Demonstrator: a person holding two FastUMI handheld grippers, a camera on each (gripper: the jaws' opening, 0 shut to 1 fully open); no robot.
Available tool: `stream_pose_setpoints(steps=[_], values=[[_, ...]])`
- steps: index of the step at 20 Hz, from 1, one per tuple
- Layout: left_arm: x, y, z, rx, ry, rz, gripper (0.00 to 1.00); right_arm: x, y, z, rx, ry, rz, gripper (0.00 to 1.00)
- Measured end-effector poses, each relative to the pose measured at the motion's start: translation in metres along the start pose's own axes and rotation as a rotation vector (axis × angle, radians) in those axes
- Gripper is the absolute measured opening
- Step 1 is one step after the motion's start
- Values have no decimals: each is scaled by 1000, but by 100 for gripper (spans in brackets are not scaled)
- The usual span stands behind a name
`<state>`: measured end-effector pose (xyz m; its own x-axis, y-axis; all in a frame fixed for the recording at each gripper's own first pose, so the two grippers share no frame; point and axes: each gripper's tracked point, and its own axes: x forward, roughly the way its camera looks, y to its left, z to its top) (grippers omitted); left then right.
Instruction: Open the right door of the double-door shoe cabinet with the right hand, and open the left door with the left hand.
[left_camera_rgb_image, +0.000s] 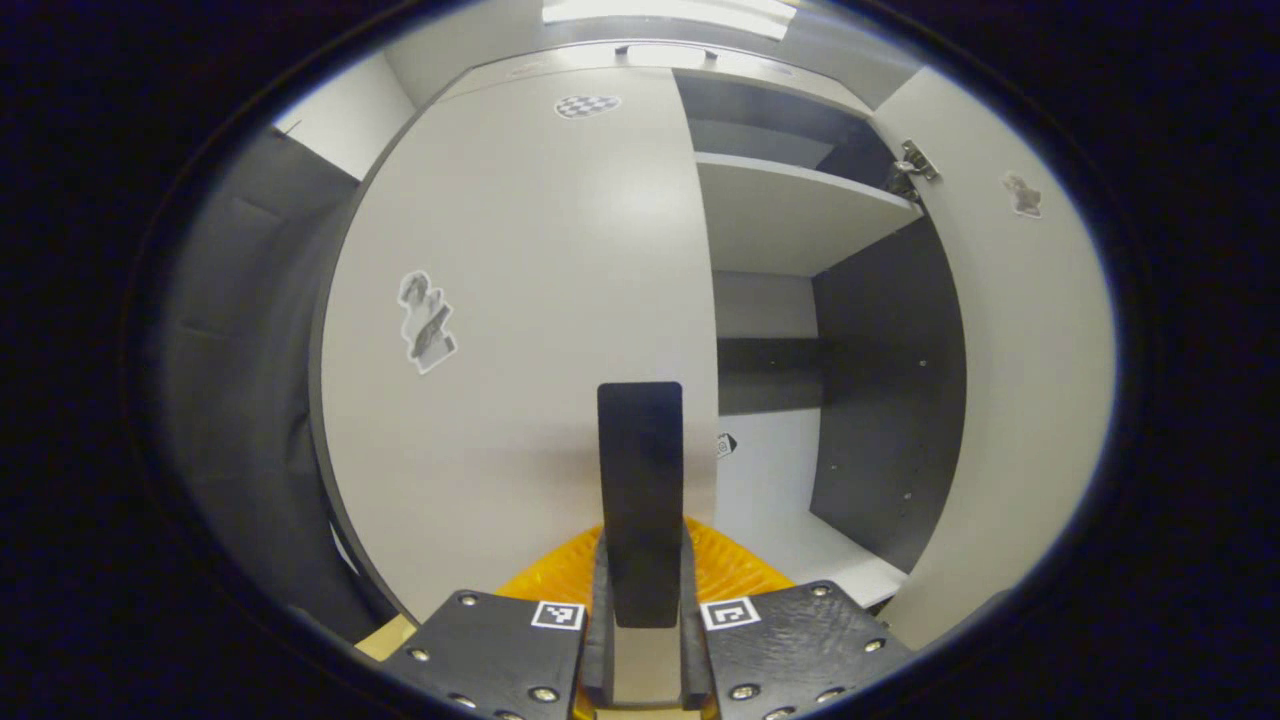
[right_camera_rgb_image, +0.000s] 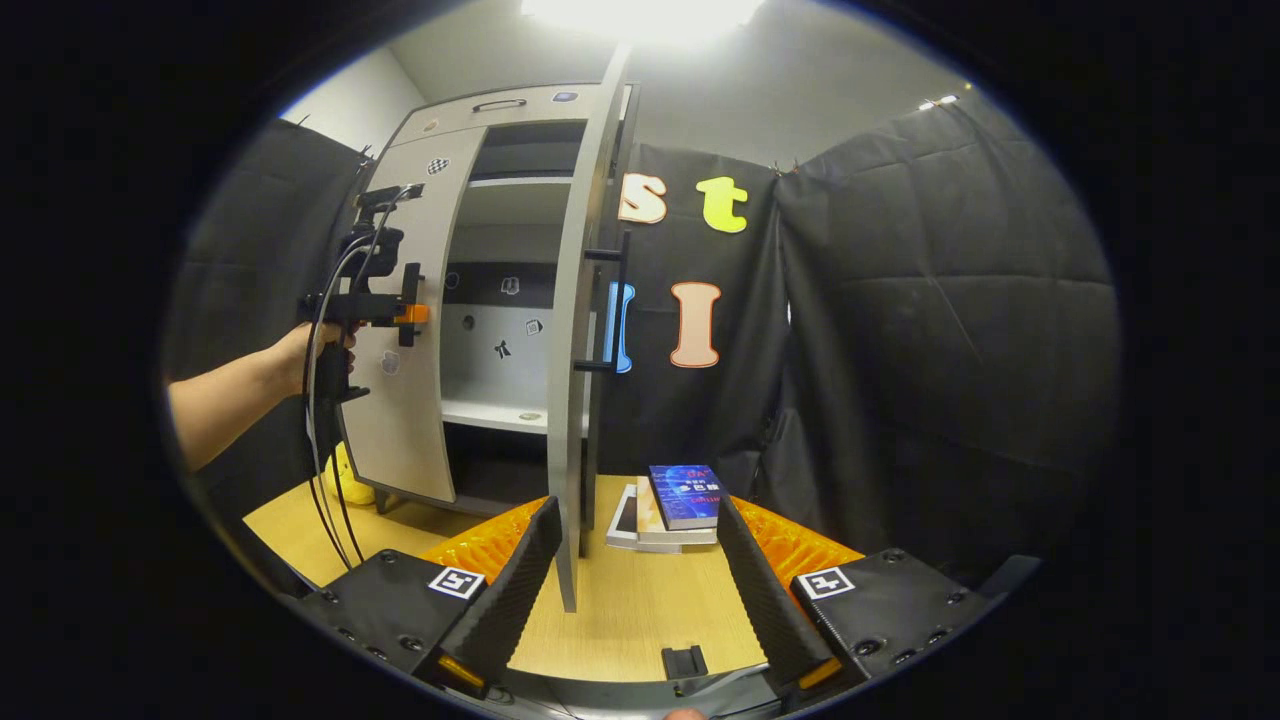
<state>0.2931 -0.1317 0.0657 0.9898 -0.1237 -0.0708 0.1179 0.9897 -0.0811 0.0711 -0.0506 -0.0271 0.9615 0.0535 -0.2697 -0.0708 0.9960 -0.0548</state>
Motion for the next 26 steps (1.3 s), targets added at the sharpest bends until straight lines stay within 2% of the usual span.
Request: stream_pose_setpoints(steps=[1, 2, 3, 4, 7, 11, 20, 21, 26], values=[[-1, 0, 1, -8, -2, 3, 28, -1, 0, -1, 2, 1, 5, 98], [-2, 0, 0, -11, 0, 5, 22, -1, 0, -3, 7, 3, 10, 98], [-4, 0, 0, -6, 0, 1, 23, -1, 0, -2, 11, -2, 7, 97], [-3, 0, -1, 2, 4, -10, 16, -1, -3, 0, 14, -10, 0, 97], [-10, 2, -2, -10, 13, -40, 19, 1, 2, 8, 29, -32, 16, 98], [-21, 7, -1, 9, 13, -45, 17, 2, 12, 20, 21, -67, 48, 97], [-48, 13, 1, -22, 18, -73, 19, 9, 59, 27, 3, -77, 164, 97], [-49, 14, 1, -23, 15, -76, 16, 10, 65, 28, 1, -76, 176, 97], [-62, 22, 2, -28, 7, -89, 16, 13, 92, 32, -7, -76, 231, 98]])
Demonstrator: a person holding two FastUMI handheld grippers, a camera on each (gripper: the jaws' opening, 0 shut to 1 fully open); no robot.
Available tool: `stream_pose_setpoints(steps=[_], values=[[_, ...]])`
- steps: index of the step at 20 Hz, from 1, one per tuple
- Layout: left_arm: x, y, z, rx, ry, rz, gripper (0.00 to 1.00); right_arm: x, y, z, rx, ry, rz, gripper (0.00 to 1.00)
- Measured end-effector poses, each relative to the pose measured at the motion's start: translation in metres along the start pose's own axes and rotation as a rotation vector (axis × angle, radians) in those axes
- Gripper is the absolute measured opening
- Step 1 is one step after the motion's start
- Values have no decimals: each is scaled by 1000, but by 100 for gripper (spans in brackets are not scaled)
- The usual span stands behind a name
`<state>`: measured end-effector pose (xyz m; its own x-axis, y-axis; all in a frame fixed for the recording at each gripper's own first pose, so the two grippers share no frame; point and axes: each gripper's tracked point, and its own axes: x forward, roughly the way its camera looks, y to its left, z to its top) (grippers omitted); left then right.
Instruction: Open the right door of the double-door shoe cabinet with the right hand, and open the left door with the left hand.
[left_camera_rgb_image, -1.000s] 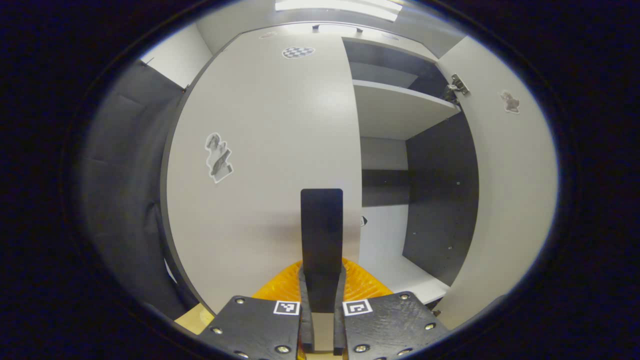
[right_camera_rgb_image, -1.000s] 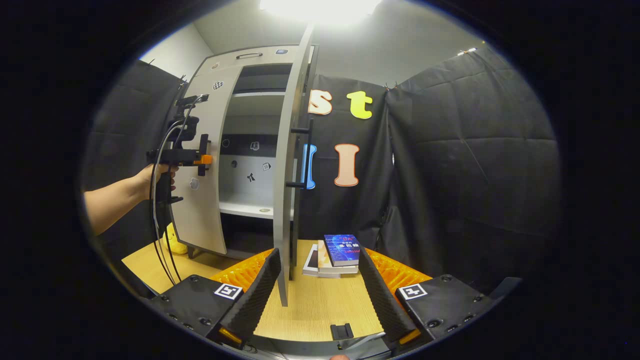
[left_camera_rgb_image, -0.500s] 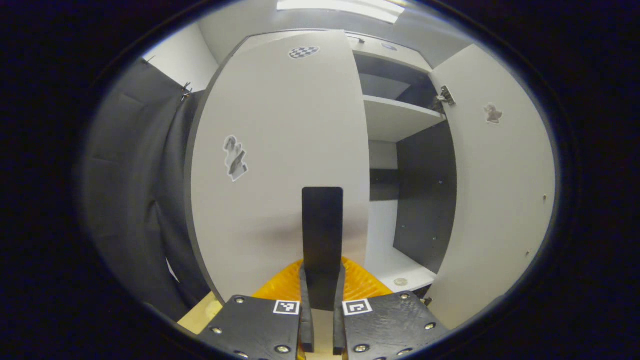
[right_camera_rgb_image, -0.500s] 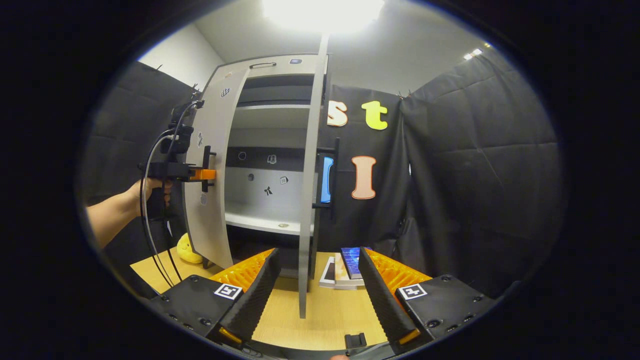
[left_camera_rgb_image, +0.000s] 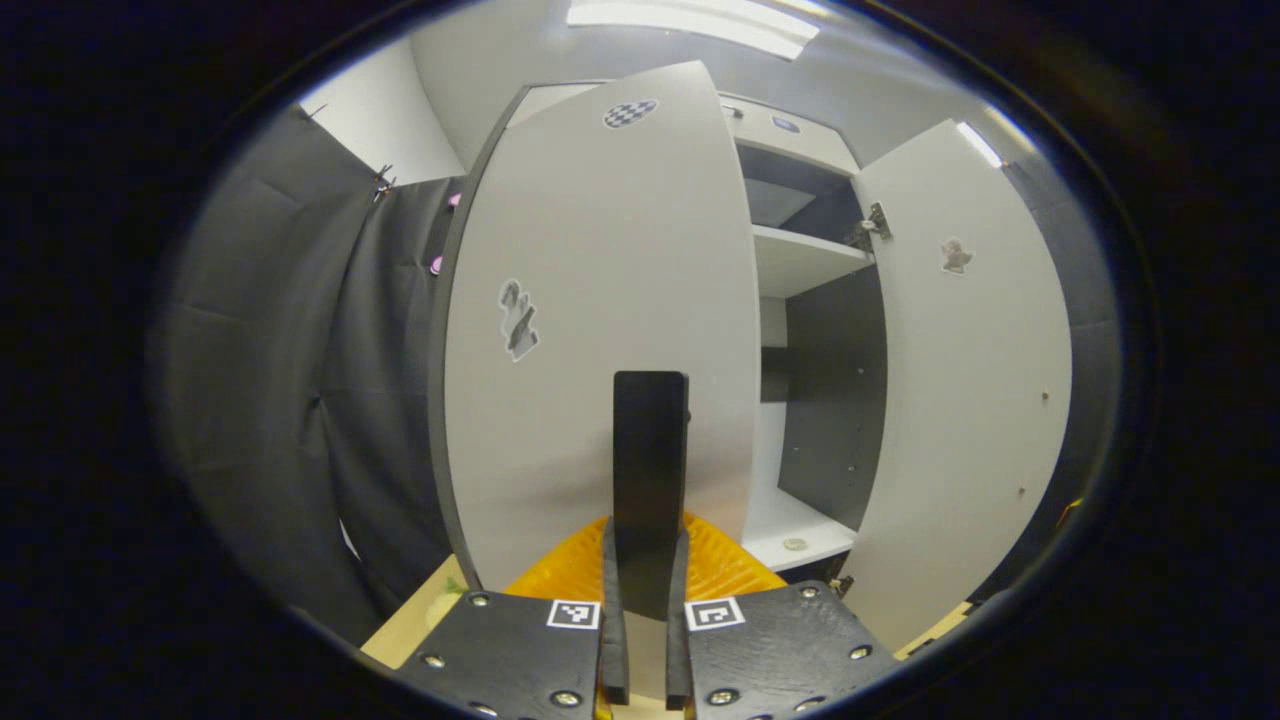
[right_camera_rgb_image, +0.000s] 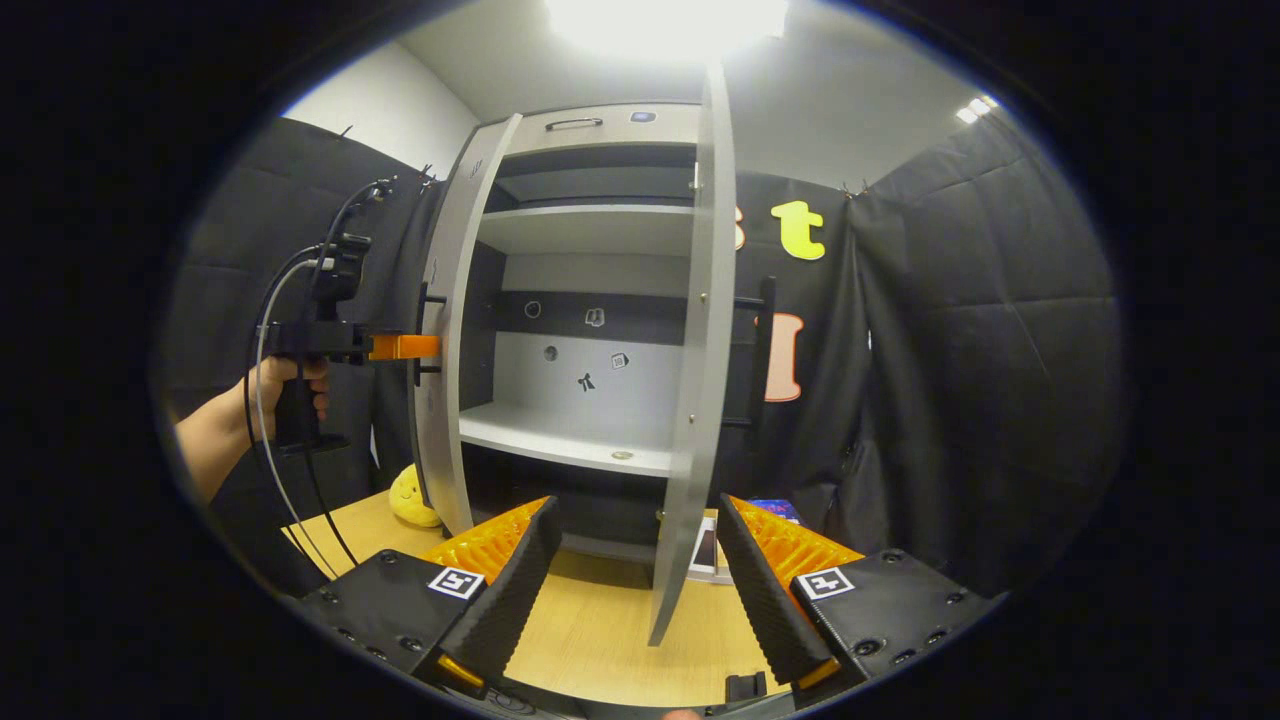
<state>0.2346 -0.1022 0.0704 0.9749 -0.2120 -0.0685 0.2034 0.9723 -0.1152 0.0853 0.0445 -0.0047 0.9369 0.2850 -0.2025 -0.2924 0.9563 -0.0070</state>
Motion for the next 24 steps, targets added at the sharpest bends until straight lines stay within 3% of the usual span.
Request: stream_pose_setpoints(steps=[19, 24], values=[[-30, 40, 0, -31, -4, 27, 17, 22, 86, -5, -1, 23, 99, 97], [-32, 63, -6, -22, 6, 84, 9, 29, 106, -3, -9, 24, 118, 98]])
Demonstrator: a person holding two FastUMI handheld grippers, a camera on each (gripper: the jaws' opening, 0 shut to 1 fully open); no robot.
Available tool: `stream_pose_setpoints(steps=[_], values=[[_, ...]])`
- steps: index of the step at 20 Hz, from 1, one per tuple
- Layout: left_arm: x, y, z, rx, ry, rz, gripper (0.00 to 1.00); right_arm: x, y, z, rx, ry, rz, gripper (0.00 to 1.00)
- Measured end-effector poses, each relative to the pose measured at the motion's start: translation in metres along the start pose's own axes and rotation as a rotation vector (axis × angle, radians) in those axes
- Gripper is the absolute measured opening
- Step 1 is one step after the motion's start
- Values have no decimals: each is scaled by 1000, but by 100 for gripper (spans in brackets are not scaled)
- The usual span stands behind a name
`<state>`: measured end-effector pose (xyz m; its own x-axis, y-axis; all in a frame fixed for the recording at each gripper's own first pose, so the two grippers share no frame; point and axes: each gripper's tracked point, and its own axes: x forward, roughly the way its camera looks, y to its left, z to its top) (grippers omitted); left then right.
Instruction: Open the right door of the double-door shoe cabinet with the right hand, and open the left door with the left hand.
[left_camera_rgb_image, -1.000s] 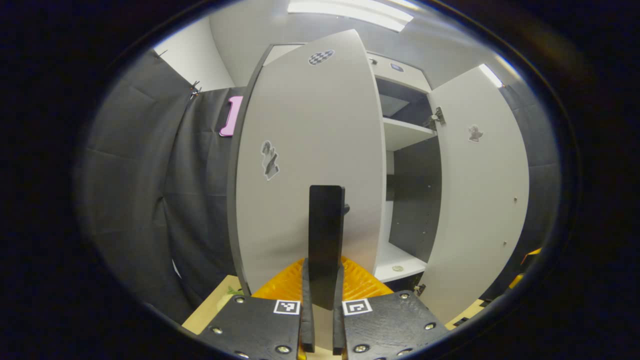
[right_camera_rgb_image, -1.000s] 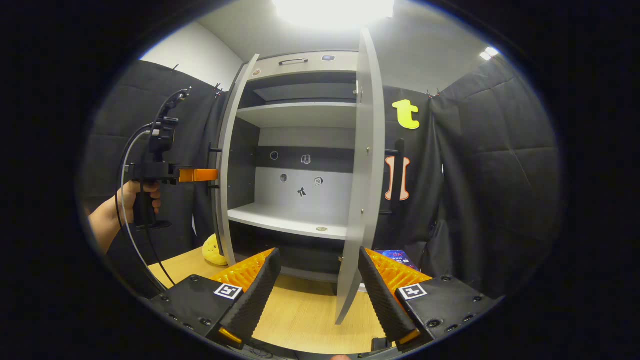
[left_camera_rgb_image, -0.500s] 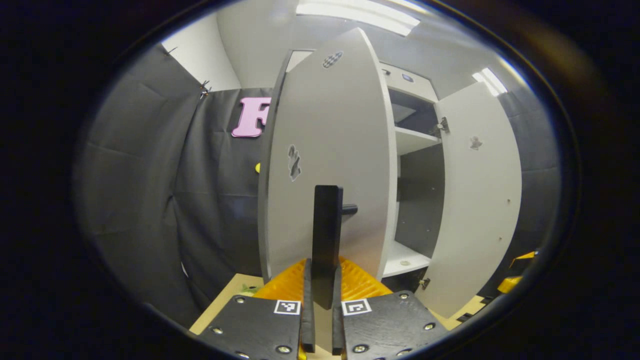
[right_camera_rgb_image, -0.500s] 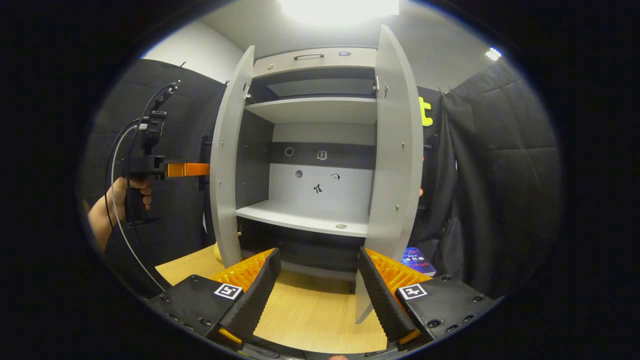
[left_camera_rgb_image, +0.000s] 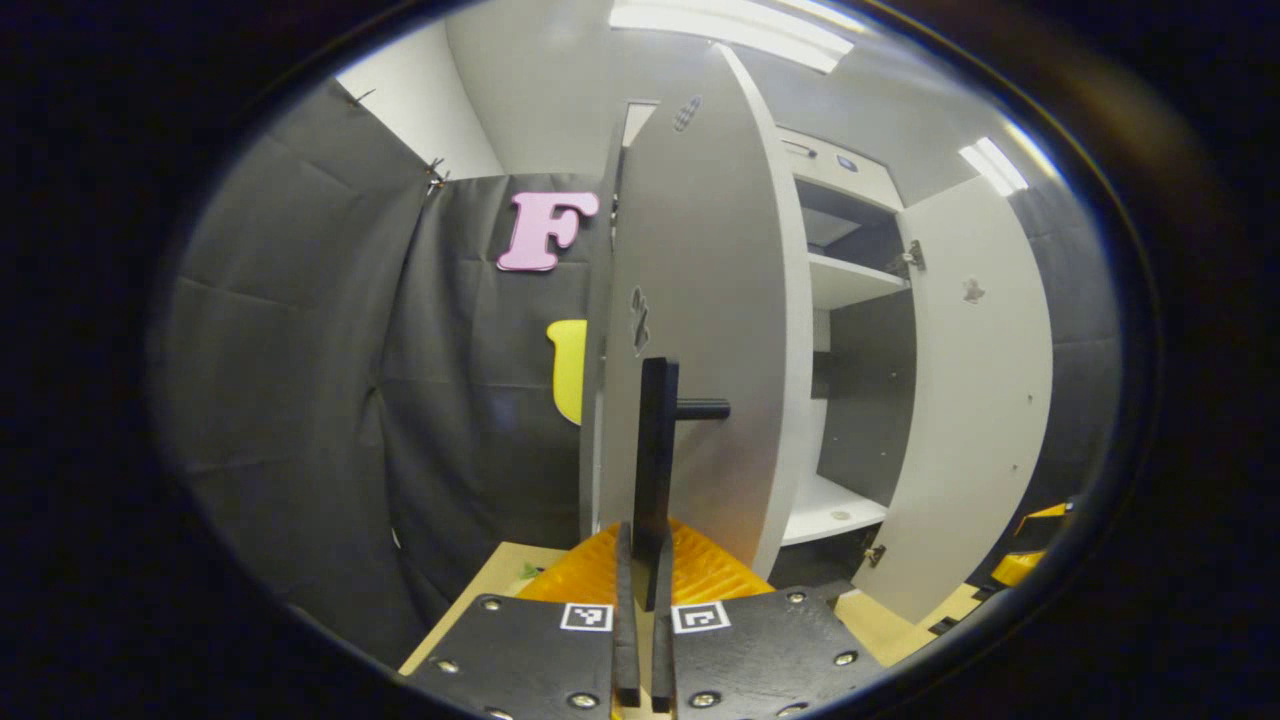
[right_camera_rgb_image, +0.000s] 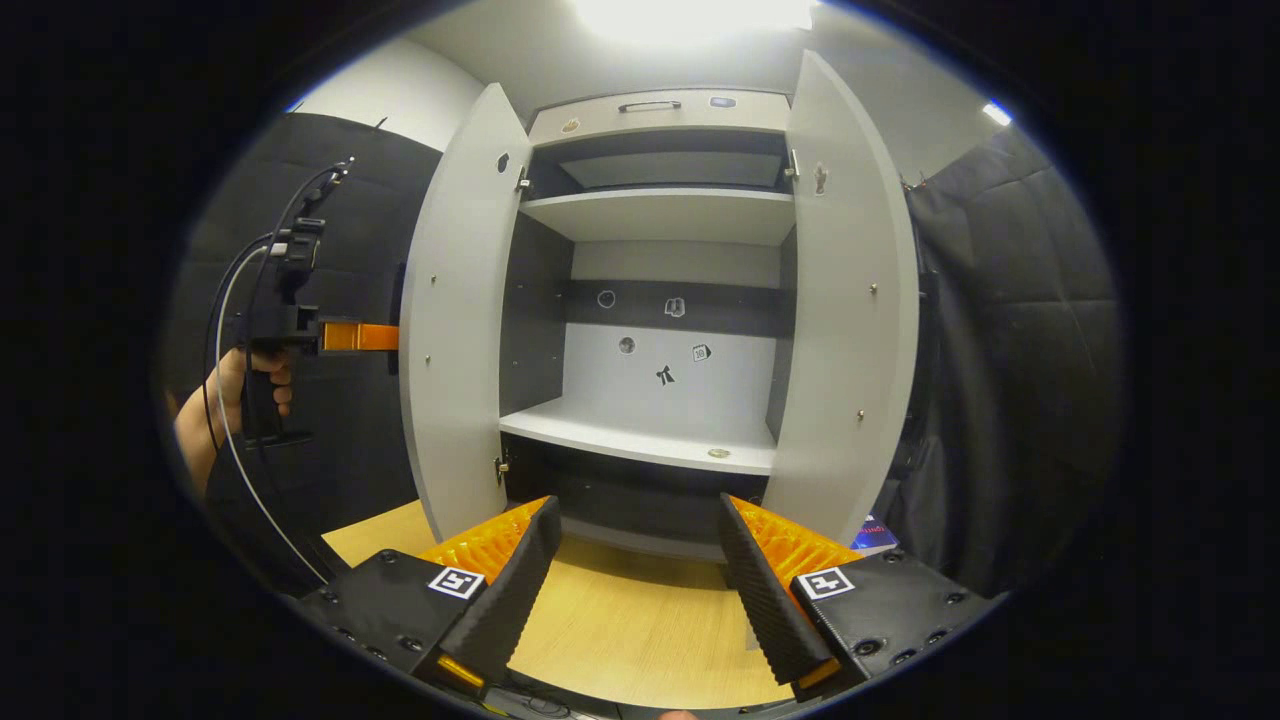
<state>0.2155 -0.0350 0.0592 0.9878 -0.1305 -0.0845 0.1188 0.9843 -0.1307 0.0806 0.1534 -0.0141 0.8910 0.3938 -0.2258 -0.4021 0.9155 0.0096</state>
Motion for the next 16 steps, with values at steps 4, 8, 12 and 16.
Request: stream_pose_setpoints(steps=[4, 8, 12, 16], values=[[3, 34, 6, 25, -30, 91, 6, 6, 18, 3, -11, -1, 14, 98], [0, 21, 4, 21, -45, 12, 2, 14, 32, 4, -19, 2, 4, 97], [0, 26, 9, 92, -76, 15, 2, 17, 45, 3, -4, 8, -18, 97], [-12, 30, 18, 91, -123, 33, 0, 6, 49, 6, 13, -14, -38, 98]])
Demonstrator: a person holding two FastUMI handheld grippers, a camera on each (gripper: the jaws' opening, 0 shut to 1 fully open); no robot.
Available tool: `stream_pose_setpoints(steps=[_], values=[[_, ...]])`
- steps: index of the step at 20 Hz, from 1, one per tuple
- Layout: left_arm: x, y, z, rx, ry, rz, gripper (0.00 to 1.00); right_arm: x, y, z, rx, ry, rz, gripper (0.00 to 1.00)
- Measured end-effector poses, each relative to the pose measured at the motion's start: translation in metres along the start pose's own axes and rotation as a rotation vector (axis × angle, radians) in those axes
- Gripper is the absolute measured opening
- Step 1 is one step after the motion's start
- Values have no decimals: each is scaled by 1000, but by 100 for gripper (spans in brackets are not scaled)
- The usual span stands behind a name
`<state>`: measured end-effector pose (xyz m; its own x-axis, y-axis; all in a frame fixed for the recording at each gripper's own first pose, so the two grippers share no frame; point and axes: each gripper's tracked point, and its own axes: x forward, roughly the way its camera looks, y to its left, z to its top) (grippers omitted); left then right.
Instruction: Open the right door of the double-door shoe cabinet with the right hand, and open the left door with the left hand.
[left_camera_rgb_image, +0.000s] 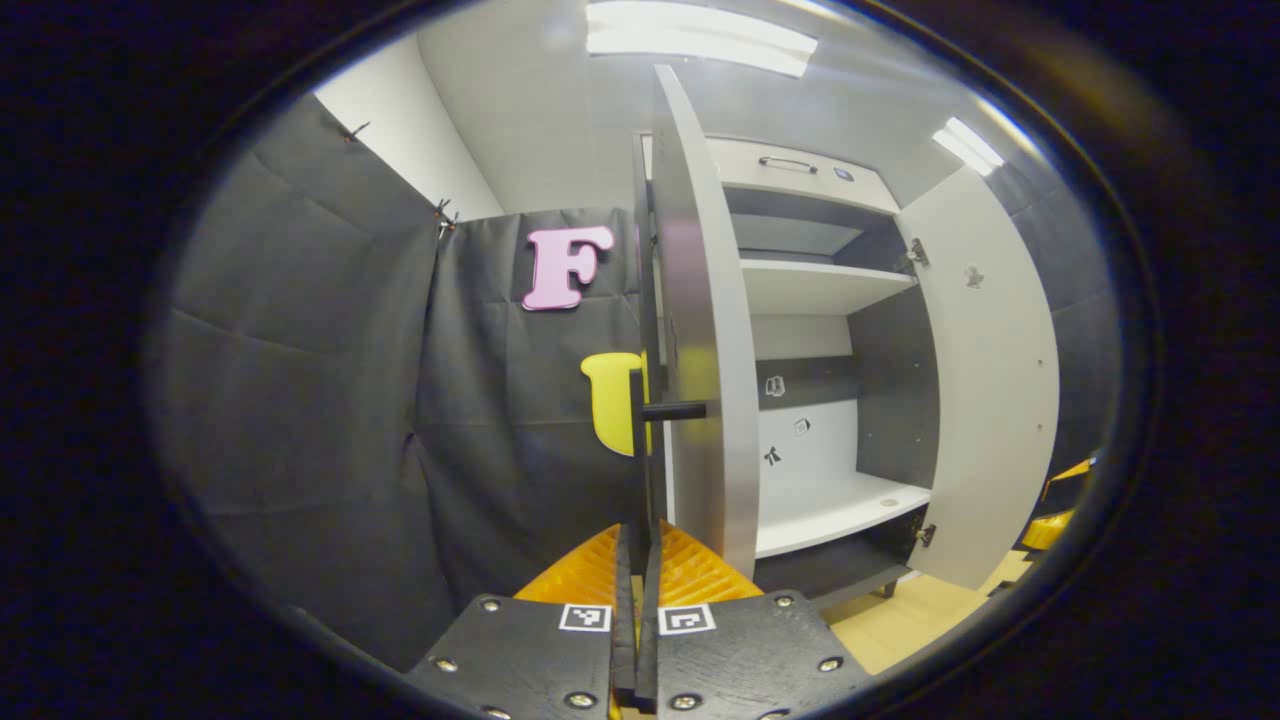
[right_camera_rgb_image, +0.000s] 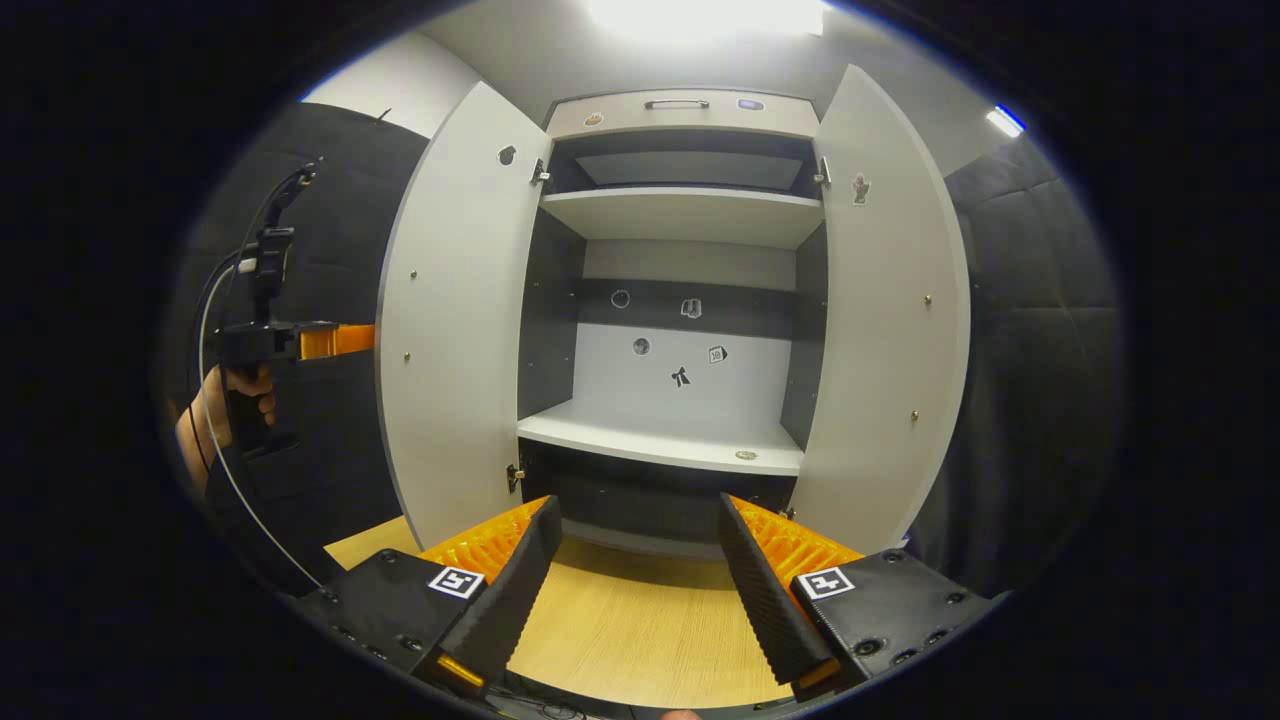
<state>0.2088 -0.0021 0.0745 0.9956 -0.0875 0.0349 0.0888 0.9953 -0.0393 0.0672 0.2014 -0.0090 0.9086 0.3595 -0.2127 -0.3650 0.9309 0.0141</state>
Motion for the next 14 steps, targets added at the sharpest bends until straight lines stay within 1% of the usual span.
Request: stream_pose_setpoints(steps=[1, 6, 8, 9, 10, 14], values=[[-6, 3, 1, -6, -6, 19, 2, -3, 2, 3, 4, -6, 6, 98], [-41, 3, 2, -24, -12, 87, 2, -19, -4, 17, 8, -52, 25, 98], [-53, -10, 2, -30, -16, 78, 2, -30, -11, 22, 16, -76, 17, 97], [-59, -15, 3, -26, -16, 74, 0, -37, -15, 25, 21, -88, 9, 97], [-65, -18, 2, -19, -12, 73, 2, -42, -18, 25, 24, -95, 4, 97], [-71, -36, 2, 12, -7, 43, 2, -63, -42, 23, 23, -106, -37, 97]])
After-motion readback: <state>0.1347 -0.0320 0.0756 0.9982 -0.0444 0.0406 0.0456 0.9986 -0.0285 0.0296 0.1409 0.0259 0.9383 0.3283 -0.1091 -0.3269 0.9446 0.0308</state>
